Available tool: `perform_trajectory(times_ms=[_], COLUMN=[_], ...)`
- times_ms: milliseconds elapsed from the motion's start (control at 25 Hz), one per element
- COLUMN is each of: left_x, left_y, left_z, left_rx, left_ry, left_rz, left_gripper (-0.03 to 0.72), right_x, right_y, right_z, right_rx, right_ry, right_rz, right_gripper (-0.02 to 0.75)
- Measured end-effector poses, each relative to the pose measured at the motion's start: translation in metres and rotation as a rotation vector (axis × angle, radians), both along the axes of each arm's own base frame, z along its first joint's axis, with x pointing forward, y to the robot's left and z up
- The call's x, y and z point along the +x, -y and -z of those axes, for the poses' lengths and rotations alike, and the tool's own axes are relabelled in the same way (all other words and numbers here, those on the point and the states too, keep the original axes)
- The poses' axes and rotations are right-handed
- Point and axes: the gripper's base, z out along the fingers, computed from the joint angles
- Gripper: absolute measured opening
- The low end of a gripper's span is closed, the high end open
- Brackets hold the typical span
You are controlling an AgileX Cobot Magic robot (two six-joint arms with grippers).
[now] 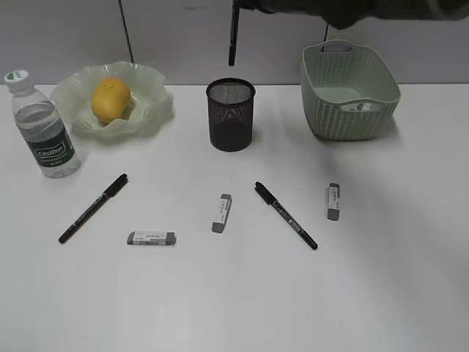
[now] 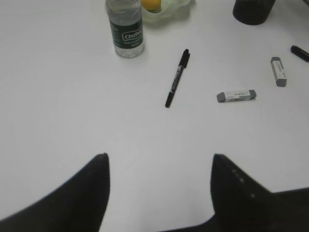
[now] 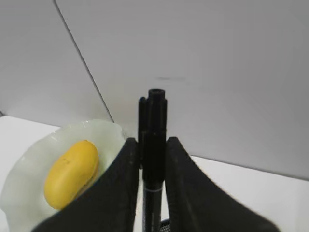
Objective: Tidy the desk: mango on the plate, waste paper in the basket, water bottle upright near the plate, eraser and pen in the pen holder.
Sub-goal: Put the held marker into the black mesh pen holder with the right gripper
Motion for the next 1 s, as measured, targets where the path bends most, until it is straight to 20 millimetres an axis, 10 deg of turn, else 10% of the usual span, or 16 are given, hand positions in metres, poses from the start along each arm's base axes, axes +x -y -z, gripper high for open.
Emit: perform_trajectory(times_ms=[480, 800, 1000], left_x=[0.0, 0.0, 0.0], left_y=[0.0, 0.0, 0.0], left_z=[0.0, 0.0, 0.0], left_rx=[0.0, 0.0, 0.0], left_ry=[0.0, 0.0, 0.0], left_rz=[0.0, 0.0, 0.0], left_gripper=[0.498, 0.498, 0.498], right_x=[0.017, 0.016, 0.01], right_y=[-0.011, -0.011, -0.005], right_z=[0.081, 0.087, 0.081], right_rx=[-0.05, -0.087, -0.16], right_ry=[-0.045, -0.063, -0.171], right_rz=[-0.023, -0.033, -0.019], right_gripper=[0.164, 0.468, 0.501])
